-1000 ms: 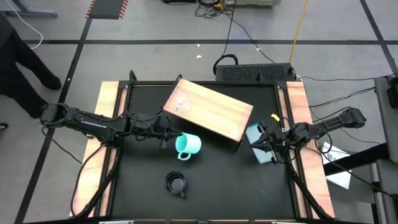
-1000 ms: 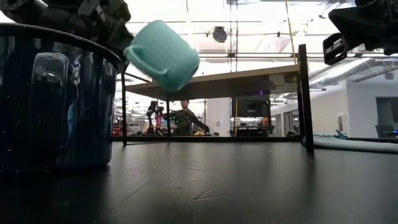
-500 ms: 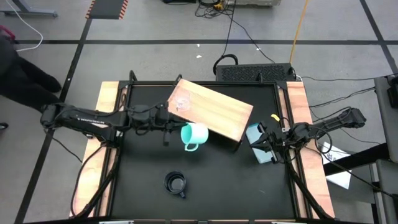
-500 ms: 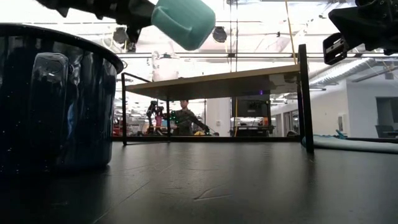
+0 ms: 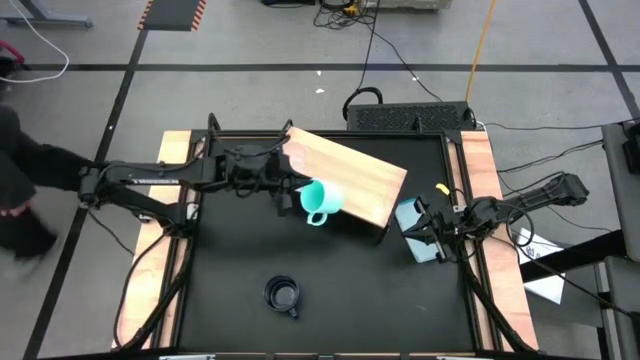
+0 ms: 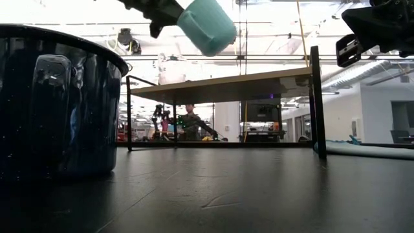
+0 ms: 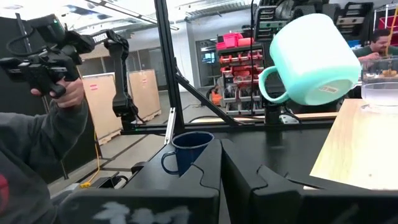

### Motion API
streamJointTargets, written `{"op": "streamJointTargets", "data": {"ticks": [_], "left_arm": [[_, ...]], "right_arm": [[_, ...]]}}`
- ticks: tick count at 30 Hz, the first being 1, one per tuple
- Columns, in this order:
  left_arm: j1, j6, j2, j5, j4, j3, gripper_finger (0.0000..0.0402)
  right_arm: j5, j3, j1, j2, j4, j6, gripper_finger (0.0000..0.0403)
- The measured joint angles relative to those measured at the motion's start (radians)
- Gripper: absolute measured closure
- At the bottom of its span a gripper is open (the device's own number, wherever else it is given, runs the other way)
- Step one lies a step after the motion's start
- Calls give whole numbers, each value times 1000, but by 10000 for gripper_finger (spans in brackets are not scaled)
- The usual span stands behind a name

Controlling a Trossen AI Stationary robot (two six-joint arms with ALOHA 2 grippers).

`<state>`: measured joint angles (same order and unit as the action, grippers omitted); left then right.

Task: Stack small to large cups/mugs on shelf
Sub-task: Put the light blue mug on the shelf

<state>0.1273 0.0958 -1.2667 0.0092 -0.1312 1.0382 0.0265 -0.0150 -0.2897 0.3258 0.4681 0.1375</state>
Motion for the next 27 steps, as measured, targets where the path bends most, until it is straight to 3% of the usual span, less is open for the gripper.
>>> {"op": "streamJointTargets", "data": {"ticks": [7, 17, 27], "left_arm": [[40, -7, -125, 28, -97, 177, 401], [82, 47, -295, 3, -443, 500, 401], [127, 99, -396, -16, -644, 673, 401]], "right_arm": [[0, 0, 0, 0, 0, 4, 403], [0, 0, 0, 0, 0, 8, 403], [0, 0, 0, 0, -1, 5, 403]]}}
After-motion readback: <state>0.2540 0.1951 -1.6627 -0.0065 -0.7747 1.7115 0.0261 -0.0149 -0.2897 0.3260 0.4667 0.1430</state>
